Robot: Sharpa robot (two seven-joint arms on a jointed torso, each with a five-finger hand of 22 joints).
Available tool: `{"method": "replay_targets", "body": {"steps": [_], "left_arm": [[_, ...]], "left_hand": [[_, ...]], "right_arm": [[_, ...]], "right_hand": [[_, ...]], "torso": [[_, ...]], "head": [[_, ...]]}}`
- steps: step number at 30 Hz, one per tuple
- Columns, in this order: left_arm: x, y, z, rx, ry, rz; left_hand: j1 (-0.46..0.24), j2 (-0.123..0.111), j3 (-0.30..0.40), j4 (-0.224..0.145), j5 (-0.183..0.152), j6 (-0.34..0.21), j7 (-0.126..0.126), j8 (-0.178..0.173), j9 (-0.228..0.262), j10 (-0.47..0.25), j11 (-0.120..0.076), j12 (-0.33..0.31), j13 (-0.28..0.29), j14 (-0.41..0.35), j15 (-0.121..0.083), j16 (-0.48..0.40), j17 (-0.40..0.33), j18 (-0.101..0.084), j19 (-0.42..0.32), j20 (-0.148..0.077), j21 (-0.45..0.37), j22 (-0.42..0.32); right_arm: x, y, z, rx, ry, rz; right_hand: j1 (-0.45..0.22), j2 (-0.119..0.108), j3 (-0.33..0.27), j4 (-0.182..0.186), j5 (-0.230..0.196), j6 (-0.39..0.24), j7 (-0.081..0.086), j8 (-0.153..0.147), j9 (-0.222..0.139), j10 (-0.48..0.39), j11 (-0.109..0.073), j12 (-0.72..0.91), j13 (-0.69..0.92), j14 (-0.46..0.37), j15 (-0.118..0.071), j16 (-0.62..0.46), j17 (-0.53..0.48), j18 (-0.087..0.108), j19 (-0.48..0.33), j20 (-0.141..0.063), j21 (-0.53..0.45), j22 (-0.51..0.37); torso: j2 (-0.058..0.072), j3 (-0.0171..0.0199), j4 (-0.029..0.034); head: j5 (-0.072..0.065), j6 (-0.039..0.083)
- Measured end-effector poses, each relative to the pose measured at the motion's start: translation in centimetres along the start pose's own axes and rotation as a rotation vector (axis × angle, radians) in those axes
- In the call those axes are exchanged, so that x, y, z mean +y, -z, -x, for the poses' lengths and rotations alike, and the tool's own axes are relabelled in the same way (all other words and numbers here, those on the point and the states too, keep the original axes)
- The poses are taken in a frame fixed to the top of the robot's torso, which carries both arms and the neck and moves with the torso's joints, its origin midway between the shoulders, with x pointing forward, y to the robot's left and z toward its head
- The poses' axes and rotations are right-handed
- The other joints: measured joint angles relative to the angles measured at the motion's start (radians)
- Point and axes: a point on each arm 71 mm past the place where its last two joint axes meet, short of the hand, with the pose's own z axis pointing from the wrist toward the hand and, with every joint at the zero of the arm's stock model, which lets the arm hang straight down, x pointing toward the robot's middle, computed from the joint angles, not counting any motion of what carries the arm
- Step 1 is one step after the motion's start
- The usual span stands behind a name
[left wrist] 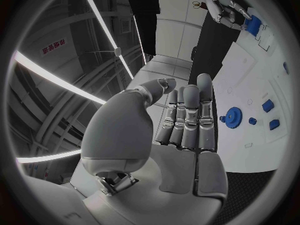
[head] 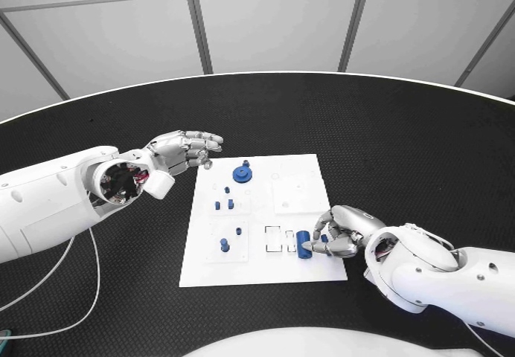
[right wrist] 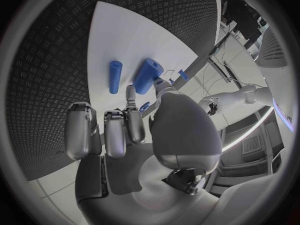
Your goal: Assemble the parts on the task board
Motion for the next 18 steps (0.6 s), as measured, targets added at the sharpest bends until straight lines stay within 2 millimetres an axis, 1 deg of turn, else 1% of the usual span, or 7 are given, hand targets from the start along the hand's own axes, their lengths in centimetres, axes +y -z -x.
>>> {"method": "replay_targets", "body": {"steps": [2,3,13,15,18], "left_arm": [[-0.01,0.02,0.01,-0.001,0.0,-0.001],[-0.01,0.03,0.02,-0.002,0.0,-0.002],[-0.02,0.08,0.02,-0.003,0.0,-0.002],[-0.02,0.1,0.04,-0.004,0.0,-0.002],[-0.02,0.14,0.07,-0.005,0.0,-0.002]], "left_hand": [[0.0,0.0,0.0,0.0,0.0,0.0,0.0,0.0,0.0,0.0,0.0,0.0,0.0,0.0,0.0,0.0,0.0,0.0,0.0,0.0,0.0,0.0],[0.0,0.0,0.0,0.0,0.0,0.0,0.0,0.0,0.0,0.0,0.0,0.0,0.0,0.0,0.0,0.0,0.0,0.0,0.0,0.0,0.0,0.0],[0.0,0.0,0.0,0.0,0.0,0.0,0.0,0.0,0.0,0.0,0.0,0.0,0.0,0.0,0.0,0.0,-0.001,0.0,0.0,0.0,0.0,0.0],[0.0,0.0,0.0,0.0,0.0,0.0,0.0,0.0,0.0,0.0,0.0,0.0,0.0,0.0,0.0,0.0,-0.001,0.0,0.0,0.0,0.0,0.0],[0.0,0.0,0.0,0.0,0.0,0.0,0.0,0.0,0.0,0.0,0.0,0.0,0.0,0.0,0.0,0.0,-0.001,0.0,0.0,0.0,0.0,0.0]], "right_arm": [[0.05,-0.13,-0.06,-0.002,0.01,0.004],[0.08,-0.22,-0.09,-0.004,0.015,0.005],[0.57,-0.84,-0.53,0.0,0.032,0.016],[0.6,-0.88,-0.6,0.002,0.033,0.014],[0.65,-0.88,-0.7,0.007,0.035,0.009]], "right_hand": [[0.0,0.0,0.0,0.0,0.0,0.0,0.0,0.0,0.0,0.0,0.0,0.0,0.0,0.0,0.0,0.0,0.0,0.0,0.0,0.0,0.0,0.0],[-0.005,0.005,0.0,0.0,0.0,0.0,0.0,0.0,0.001,0.0,0.0,0.0,0.0,0.0,0.0,0.0,0.0,0.0,0.0,0.0,0.0,0.0],[-0.001,0.01,-0.005,-0.001,0.0,0.0,0.0,0.0,0.001,0.0,0.0,0.0,0.0,0.0,0.0,0.0,0.0,0.0,0.0,0.0,0.0,0.0],[0.006,0.016,-0.004,-0.001,0.0,0.0,0.0,0.0,0.001,0.0,0.0,0.0,0.0,0.0,0.0,0.0,0.0,0.0,0.0,0.0,0.0,0.0],[0.007,0.017,-0.004,-0.001,0.0,0.0,0.0,0.0,0.002,0.0,0.0,0.0,0.0,0.0,0.0,0.0,0.0,0.0,0.0,0.0,0.001,0.0]], "torso": [[0.0,0.0,0.0001],[0.0,0.0,0.0001],[0.001,0.0,0.0007],[0.001,-0.0001,0.0006],[0.001,-0.0002,0.0]], "head": [[0.0,0.0],[0.0,0.0],[-0.002,0.001],[-0.002,0.001],[-0.002,0.0]]}}
